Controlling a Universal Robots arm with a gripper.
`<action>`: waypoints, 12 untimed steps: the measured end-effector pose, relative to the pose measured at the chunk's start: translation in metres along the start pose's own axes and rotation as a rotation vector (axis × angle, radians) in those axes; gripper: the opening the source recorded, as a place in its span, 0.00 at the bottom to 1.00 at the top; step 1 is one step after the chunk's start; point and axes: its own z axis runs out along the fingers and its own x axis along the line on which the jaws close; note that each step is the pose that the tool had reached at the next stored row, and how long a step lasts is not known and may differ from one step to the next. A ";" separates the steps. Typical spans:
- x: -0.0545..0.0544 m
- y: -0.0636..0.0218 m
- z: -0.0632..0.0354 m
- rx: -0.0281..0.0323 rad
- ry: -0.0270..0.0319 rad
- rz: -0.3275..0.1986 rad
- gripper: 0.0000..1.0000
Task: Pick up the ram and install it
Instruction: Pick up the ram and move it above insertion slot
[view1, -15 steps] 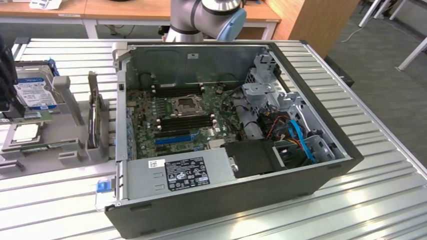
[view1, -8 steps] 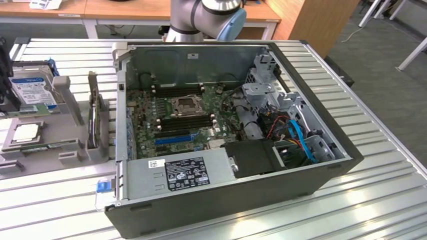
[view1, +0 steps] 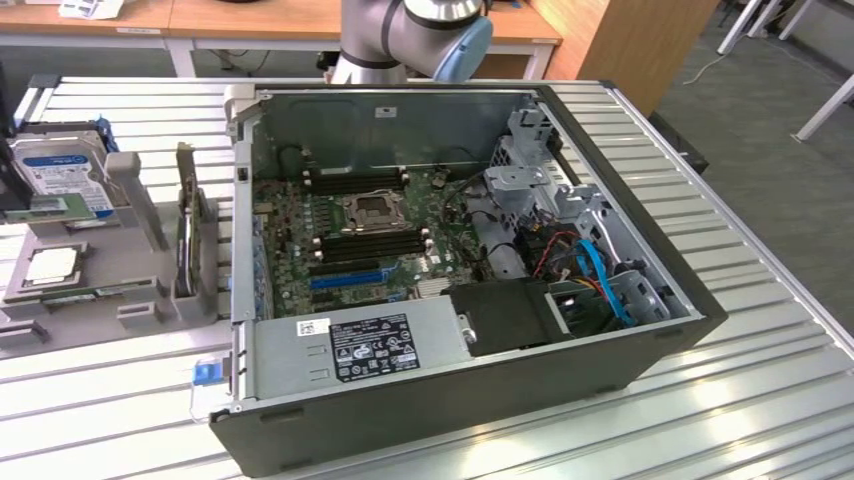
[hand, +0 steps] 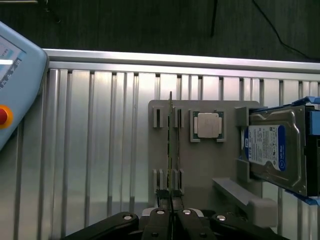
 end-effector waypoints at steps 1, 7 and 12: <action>0.000 0.0000 -0.0013 0.0000 0.0000 0.000 0.12; -0.001 0.0004 -0.0103 0.0000 0.0000 0.000 0.12; -0.001 0.0008 -0.0175 0.0000 0.0000 0.000 0.12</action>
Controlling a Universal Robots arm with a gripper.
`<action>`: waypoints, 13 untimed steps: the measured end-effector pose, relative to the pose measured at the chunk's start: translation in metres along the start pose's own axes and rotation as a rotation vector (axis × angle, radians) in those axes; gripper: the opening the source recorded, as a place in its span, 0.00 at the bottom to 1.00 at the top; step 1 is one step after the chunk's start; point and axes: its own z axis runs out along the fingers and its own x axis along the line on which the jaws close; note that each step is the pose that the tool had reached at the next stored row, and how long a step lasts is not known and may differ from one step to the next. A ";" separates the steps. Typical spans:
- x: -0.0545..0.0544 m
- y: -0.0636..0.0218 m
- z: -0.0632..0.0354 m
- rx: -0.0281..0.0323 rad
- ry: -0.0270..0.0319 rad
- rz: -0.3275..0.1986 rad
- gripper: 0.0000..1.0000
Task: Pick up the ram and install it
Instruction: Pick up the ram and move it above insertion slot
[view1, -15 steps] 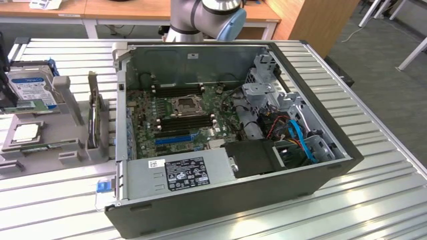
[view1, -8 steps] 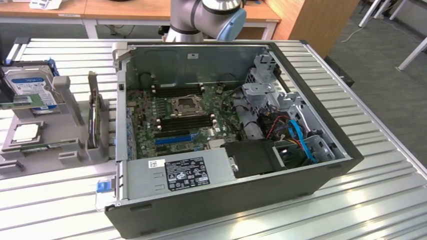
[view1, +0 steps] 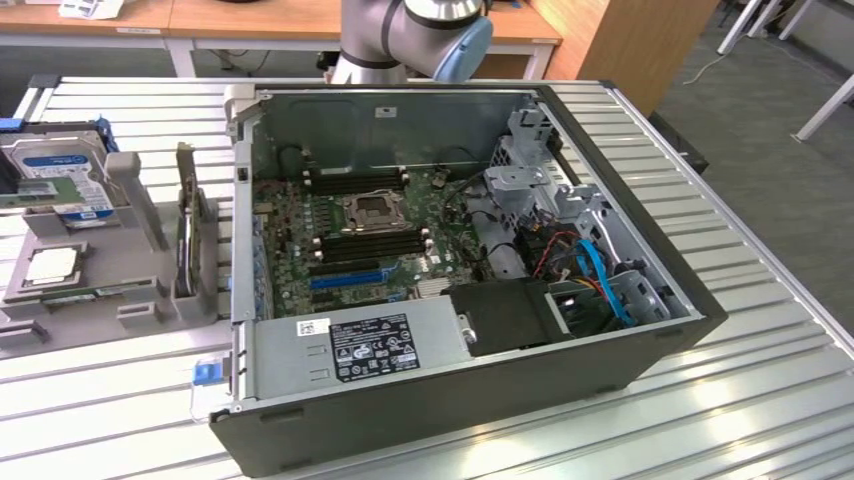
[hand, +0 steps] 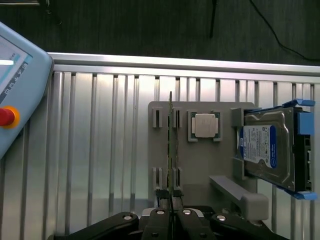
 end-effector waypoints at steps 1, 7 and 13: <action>0.000 0.0000 -0.0014 0.0000 0.0001 0.000 0.12; 0.000 0.0002 -0.0043 0.0001 0.0000 0.000 0.12; 0.000 -0.0012 -0.0046 -0.0002 0.0002 0.000 0.12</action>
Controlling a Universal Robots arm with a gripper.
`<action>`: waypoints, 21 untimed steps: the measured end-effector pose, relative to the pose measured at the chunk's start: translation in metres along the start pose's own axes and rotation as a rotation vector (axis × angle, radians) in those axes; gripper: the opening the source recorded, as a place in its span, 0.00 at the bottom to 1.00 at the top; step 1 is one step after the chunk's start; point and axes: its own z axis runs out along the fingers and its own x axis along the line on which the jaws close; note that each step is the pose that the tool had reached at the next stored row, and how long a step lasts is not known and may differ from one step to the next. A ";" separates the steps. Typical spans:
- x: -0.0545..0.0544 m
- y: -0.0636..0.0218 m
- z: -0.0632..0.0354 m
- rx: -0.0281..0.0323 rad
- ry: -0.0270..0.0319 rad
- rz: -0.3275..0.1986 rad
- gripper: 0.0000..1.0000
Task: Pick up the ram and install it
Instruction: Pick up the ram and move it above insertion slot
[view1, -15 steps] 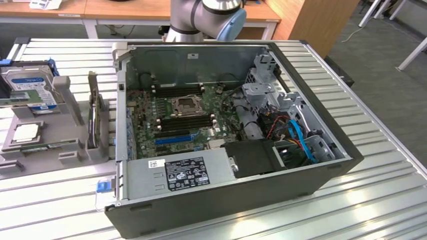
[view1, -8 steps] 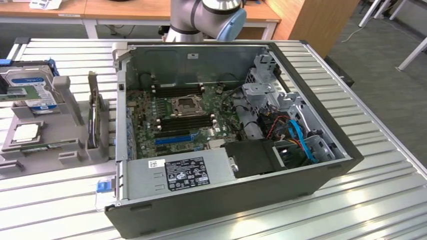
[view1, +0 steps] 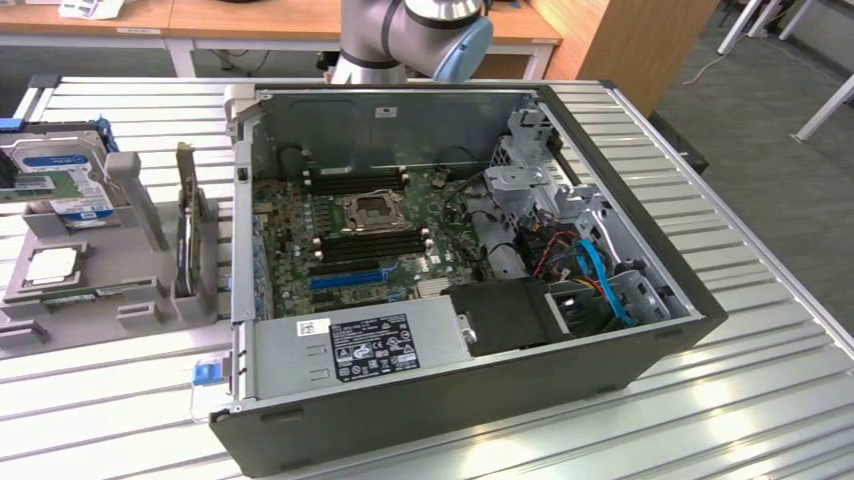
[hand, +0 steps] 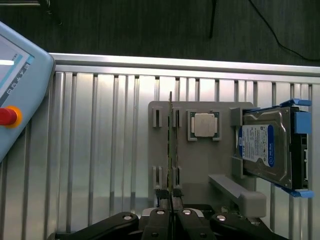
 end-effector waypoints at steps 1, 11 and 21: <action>0.000 -0.0009 0.0001 0.0002 -0.0002 0.000 0.12; 0.000 -0.0154 -0.0006 0.0001 -0.0001 0.000 0.12; 0.000 -0.0351 -0.0015 -0.0001 -0.0001 0.000 0.12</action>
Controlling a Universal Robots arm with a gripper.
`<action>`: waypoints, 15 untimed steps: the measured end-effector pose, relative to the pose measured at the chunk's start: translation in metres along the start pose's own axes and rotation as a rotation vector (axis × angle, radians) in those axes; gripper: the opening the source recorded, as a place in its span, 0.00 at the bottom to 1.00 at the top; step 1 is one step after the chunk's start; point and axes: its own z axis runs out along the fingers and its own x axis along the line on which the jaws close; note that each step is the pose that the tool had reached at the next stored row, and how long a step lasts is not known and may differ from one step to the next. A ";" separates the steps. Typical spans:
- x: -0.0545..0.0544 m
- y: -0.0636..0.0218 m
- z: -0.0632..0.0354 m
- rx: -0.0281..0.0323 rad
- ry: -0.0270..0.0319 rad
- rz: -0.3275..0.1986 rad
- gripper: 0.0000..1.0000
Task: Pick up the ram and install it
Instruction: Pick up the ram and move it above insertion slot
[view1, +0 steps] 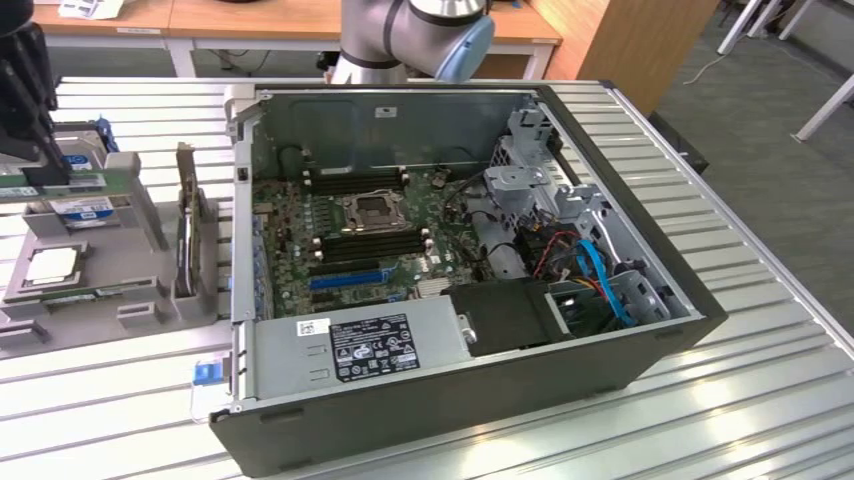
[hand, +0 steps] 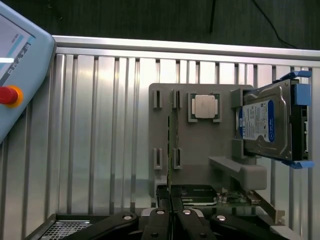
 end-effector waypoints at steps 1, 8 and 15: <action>0.000 -0.0019 0.0000 0.0001 0.0000 0.000 0.12; 0.000 -0.0161 -0.0007 -0.0003 0.0000 0.000 0.12; 0.000 -0.0306 -0.0014 -0.0004 -0.0001 0.000 0.12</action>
